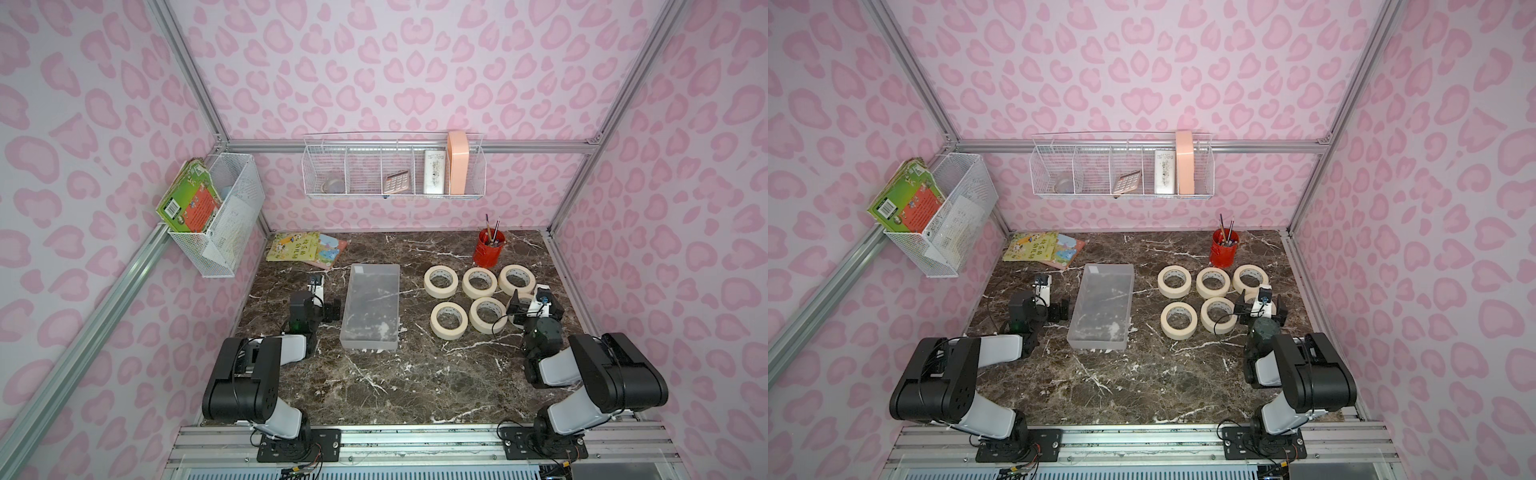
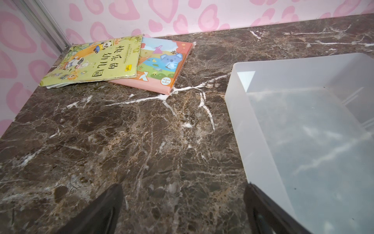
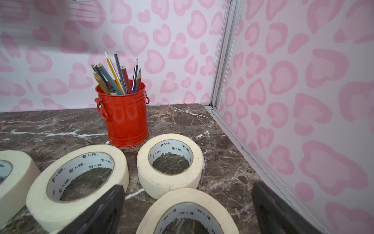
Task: Take out the art tape in the storage box
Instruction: Reset both arms
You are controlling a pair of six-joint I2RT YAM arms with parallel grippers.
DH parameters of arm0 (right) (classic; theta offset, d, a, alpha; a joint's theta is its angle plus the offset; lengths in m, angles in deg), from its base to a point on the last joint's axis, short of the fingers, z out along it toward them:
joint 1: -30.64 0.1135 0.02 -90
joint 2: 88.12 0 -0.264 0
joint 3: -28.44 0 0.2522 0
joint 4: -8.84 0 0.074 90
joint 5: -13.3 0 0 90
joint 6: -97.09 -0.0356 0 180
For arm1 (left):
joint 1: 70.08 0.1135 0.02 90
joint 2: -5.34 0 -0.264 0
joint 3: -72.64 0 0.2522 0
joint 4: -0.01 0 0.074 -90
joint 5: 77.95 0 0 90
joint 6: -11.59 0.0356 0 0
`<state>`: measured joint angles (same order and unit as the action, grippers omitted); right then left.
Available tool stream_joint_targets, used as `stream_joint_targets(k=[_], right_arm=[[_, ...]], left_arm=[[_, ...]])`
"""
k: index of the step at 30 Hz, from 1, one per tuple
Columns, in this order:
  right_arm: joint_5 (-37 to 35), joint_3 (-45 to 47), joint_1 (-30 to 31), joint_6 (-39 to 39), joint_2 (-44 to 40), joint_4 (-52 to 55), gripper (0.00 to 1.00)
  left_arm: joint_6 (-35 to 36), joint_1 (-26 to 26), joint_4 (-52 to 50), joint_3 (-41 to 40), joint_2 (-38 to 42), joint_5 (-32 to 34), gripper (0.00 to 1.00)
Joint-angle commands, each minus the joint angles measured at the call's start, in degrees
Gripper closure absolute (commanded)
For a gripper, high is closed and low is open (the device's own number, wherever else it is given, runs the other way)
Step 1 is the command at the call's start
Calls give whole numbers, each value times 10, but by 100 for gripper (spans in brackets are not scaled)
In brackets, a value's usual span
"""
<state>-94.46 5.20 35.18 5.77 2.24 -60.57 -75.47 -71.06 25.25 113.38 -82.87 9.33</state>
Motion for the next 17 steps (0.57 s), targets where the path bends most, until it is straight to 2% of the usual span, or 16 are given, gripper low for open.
stream_joint_targets(k=[1,17], right_arm=[[-9,-1,-1,-5,1,-4,0],[-12,-3,3,-1,1,-1,0]], left_arm=[[-4,1,12,-1,2,-8,2],[-5,0,12,-1,3,-8,2]])
